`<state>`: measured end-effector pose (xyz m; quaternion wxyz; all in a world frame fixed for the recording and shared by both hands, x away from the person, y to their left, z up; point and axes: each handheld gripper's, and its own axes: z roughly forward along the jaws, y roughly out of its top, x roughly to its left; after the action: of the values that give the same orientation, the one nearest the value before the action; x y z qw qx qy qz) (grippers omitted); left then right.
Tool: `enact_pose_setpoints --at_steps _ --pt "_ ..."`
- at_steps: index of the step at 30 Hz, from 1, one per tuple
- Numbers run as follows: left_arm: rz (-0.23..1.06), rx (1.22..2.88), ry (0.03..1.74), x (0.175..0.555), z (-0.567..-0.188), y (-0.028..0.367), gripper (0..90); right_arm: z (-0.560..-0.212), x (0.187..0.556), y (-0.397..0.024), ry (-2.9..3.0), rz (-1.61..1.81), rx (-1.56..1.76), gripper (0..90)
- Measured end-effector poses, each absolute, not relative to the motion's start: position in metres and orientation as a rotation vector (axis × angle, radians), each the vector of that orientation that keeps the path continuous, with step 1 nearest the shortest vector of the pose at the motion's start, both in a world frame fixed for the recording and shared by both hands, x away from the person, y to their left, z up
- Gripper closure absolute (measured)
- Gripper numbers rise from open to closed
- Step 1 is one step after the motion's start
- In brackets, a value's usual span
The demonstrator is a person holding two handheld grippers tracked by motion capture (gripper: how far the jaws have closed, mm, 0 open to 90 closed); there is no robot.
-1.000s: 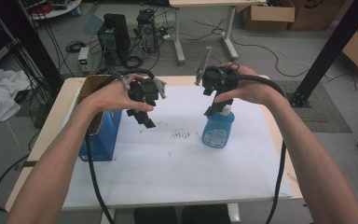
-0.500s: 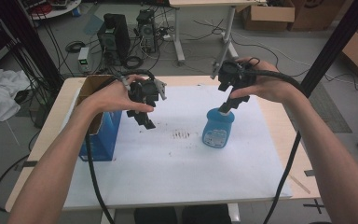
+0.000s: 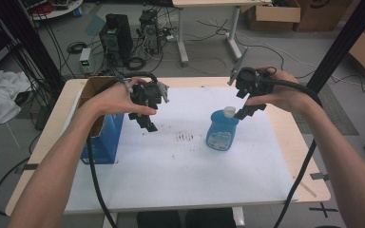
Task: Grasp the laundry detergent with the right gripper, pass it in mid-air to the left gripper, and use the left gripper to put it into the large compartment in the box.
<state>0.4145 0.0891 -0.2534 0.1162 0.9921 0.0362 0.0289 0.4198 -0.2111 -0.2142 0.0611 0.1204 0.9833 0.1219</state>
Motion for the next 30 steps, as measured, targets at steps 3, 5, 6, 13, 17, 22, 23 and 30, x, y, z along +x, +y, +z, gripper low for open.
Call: enact_pose_setpoints --at_steps 3,5,6,13,17,22,23,30 --pt "0.085 2.904 0.108 0.415 -0.253 0.089 18.4 -0.221 0.421 -0.220 2.968 0.403 0.404 18.7" --pt "0.086 2.903 0.110 0.415 -0.253 0.090 18.4 -0.226 0.420 -0.225 2.965 0.433 0.421 18.7" --pt "0.087 2.904 0.109 0.415 -0.253 0.090 18.4 -0.228 0.419 -0.227 2.967 0.450 0.431 18.6" --pt "0.087 2.904 0.115 0.415 -0.253 0.091 18.4 -0.246 0.416 -0.241 2.958 0.569 0.493 17.8" --pt "0.086 2.904 0.116 0.414 -0.252 0.091 18.4 -0.256 0.416 -0.245 2.941 0.618 0.532 17.5" --pt "0.084 2.906 0.124 0.415 -0.252 0.093 18.4 -0.269 0.416 -0.248 2.930 0.690 0.561 17.4" --pt "0.085 2.907 0.124 0.415 -0.252 0.093 18.4 -0.273 0.416 -0.249 2.922 0.707 0.573 17.4" --pt "0.079 2.913 0.128 0.415 -0.254 0.094 18.4 -0.289 0.415 -0.252 2.899 0.797 0.588 16.9"
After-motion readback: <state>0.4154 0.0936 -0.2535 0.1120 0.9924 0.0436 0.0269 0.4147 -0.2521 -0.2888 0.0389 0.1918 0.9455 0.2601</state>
